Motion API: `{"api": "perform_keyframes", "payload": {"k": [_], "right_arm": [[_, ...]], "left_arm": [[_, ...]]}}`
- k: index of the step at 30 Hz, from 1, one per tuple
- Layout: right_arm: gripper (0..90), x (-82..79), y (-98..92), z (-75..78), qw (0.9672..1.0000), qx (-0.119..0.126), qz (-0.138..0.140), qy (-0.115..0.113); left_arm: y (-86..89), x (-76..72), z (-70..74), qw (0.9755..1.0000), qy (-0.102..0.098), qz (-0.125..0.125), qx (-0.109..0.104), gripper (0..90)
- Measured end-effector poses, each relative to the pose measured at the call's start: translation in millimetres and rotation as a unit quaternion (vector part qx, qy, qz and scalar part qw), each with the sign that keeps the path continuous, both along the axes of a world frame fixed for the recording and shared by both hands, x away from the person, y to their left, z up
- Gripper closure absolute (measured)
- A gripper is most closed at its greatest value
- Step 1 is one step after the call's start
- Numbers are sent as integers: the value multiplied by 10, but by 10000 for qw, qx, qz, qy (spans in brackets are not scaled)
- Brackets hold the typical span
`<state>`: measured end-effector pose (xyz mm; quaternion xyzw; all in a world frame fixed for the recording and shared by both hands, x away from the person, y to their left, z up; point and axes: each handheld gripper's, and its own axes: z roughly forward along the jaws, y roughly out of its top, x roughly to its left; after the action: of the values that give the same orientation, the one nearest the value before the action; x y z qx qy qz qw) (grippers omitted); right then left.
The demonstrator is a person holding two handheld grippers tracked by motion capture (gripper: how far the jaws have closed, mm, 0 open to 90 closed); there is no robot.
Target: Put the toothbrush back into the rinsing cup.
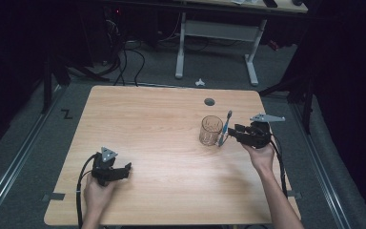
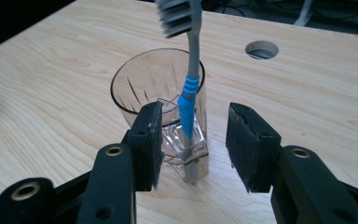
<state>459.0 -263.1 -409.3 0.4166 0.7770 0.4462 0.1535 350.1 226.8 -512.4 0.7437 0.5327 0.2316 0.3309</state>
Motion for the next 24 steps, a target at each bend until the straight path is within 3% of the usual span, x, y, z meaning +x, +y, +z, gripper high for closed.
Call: {"api": "perform_keyframes", "payload": {"k": [14,24], "right_arm": [[567,-102,-27,37,9998,-67,-22,-162],[567,-208,-166,53,9995,91,-115,-267]], "left_arm": [[0,0,0,10000,3,-3,-2,182],[0,0,0,10000,3,-3,-2,182]]}}
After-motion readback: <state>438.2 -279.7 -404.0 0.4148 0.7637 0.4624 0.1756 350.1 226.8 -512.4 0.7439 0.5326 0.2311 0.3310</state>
